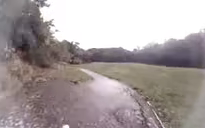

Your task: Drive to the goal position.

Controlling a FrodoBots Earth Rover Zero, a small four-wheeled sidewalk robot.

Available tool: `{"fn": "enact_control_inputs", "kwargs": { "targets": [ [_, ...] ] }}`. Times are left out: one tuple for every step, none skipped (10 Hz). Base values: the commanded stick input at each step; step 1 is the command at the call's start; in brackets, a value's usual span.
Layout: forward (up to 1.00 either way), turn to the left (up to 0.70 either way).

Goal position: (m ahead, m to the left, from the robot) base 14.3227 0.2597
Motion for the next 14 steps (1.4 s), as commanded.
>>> {"fn": "enact_control_inputs", "kwargs": {
  "targets": [
    [1.0, 0.02],
    [1.0, 0.1],
    [1.0, 0.35],
    [1.0, 0.4],
    [1.0, 0.4],
    [1.0, 0.4],
    [1.0, 0.4],
    [1.0, 0.09],
    [1.0, 0.02],
    [1.0, 0.0],
    [1.0, 0.0],
    [1.0, 0.0],
    [1.0, 0.0],
    [1.0, -0.23]
  ]
}}
